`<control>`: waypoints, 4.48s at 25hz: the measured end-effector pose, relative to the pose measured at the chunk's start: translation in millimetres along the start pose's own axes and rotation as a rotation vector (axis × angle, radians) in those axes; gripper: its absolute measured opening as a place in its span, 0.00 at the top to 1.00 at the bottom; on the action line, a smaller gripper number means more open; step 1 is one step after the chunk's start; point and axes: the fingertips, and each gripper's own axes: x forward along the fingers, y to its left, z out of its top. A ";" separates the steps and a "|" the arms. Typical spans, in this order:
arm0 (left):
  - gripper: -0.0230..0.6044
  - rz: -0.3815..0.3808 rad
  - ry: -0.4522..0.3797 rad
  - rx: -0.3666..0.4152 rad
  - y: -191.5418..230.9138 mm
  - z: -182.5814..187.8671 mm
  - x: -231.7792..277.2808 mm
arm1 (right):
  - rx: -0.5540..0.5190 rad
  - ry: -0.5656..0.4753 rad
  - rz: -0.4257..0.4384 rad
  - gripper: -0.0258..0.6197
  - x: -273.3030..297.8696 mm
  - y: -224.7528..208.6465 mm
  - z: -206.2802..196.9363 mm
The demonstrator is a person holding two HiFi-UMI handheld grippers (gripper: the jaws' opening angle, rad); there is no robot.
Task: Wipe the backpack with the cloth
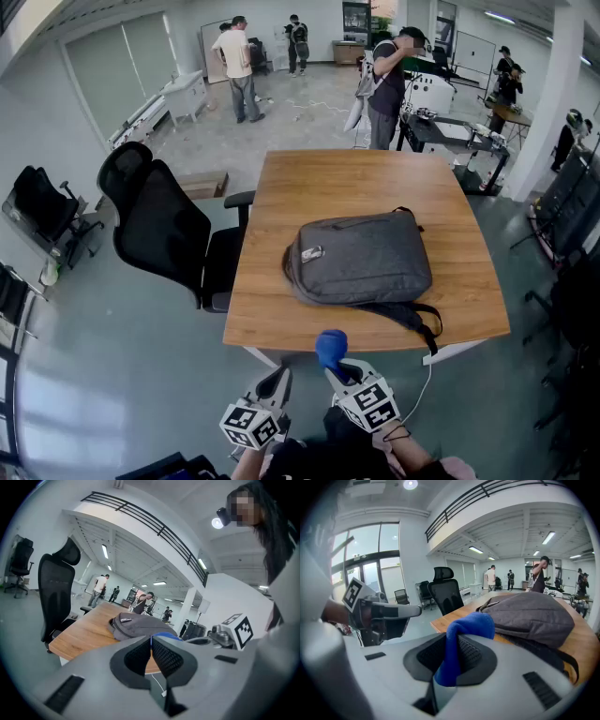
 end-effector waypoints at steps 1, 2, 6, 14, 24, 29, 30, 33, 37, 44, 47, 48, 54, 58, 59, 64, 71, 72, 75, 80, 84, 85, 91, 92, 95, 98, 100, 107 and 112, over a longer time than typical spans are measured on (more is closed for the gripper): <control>0.96 0.008 0.000 0.002 1.4 3.0 9.7 | -0.031 0.005 0.013 0.86 9.2 -7.7 5.8; 0.96 0.016 -0.001 0.004 2.7 5.7 19.5 | -0.063 0.010 0.026 0.86 18.3 -15.2 11.7; 0.96 0.071 -0.013 -0.006 8.4 11.8 50.5 | -0.209 0.043 0.083 0.86 54.3 -40.7 28.5; 0.96 0.181 -0.002 -0.030 23.4 12.2 52.1 | -0.290 0.093 0.158 0.86 123.0 -61.6 38.1; 0.96 0.134 0.074 -0.013 41.1 15.7 82.5 | -0.202 0.156 0.057 0.86 145.9 -107.5 23.3; 0.96 0.041 0.089 0.017 39.7 31.5 113.9 | -0.109 0.167 -0.067 0.86 107.2 -147.5 10.5; 0.96 0.023 0.091 0.018 38.5 33.1 120.2 | -0.091 0.170 -0.096 0.86 97.0 -157.1 6.5; 0.96 -0.031 0.102 0.027 34.9 35.8 137.4 | -0.022 0.168 -0.189 0.86 66.2 -187.2 -5.9; 0.96 -0.092 0.111 0.040 31.8 41.0 156.2 | 0.071 0.158 -0.324 0.86 24.9 -228.2 -22.5; 0.96 -0.161 0.118 0.061 28.8 52.4 183.6 | 0.217 0.160 -0.534 0.86 -40.1 -294.9 -52.9; 0.96 -0.193 0.136 0.068 24.4 49.4 191.5 | 0.268 0.154 -0.613 0.86 -67.7 -319.8 -63.9; 0.96 -0.202 0.143 0.071 23.3 48.2 193.5 | 0.283 0.153 -0.638 0.86 -76.1 -327.2 -67.3; 0.96 -0.238 0.160 0.074 16.7 47.3 200.1 | 0.333 0.160 -0.763 0.86 -119.5 -355.5 -80.5; 0.96 -0.262 0.162 0.063 16.9 43.4 206.6 | 0.320 0.164 -0.782 0.86 -122.1 -362.4 -80.3; 0.96 -0.270 0.165 0.061 15.8 42.1 208.2 | 0.313 0.164 -0.779 0.86 -120.5 -362.5 -78.0; 0.96 -0.293 0.188 0.061 3.6 39.1 216.4 | 0.301 0.171 -0.734 0.86 -124.5 -359.2 -78.0; 0.96 -0.181 0.126 0.047 -7.2 44.2 244.8 | 0.207 0.219 -0.589 0.86 -130.1 -396.7 -87.2; 0.96 -0.149 0.114 0.031 -7.8 43.2 248.5 | 0.201 0.217 -0.568 0.86 -128.7 -406.3 -85.2; 0.96 -0.070 0.065 -0.018 -18.0 40.6 263.2 | 0.167 0.205 -0.514 0.86 -127.7 -442.8 -76.6; 0.96 0.003 0.016 -0.032 -43.5 39.5 281.9 | 0.106 0.173 -0.438 0.86 -110.8 -506.6 -53.1; 0.96 0.068 0.029 -0.036 -50.5 30.0 280.0 | 0.072 0.149 -0.386 0.86 -83.8 -545.4 -28.0; 0.96 0.087 0.030 -0.040 -49.8 28.2 278.6 | 0.061 0.147 -0.377 0.86 -75.5 -554.3 -22.0; 0.96 0.172 0.017 -0.058 -45.1 25.7 271.1 | 0.007 0.136 -0.345 0.86 -31.5 -599.9 14.0; 0.96 0.182 0.018 -0.060 -45.3 24.2 269.1 | -0.002 0.137 -0.344 0.86 -26.5 -606.6 18.7; 0.96 0.209 0.025 -0.067 -44.6 17.9 262.8 | -0.033 0.139 -0.344 0.86 -11.9 -625.5 32.8; 0.96 0.233 0.027 -0.078 -41.0 13.0 257.0 | -0.055 0.139 -0.356 0.86 -2.1 -643.6 46.7; 0.96 0.248 0.023 -0.083 -37.9 12.4 253.8 | -0.061 0.140 -0.370 0.86 1.1 -654.2 55.2; 0.96 0.270 0.025 -0.087 -26.2 12.6 241.7 | -0.068 0.162 -0.389 0.86 8.5 -664.9 65.1; 0.96 0.268 0.026 -0.092 -6.1 16.5 234.1 | -0.081 0.174 -0.387 0.86 21.0 -653.2 77.4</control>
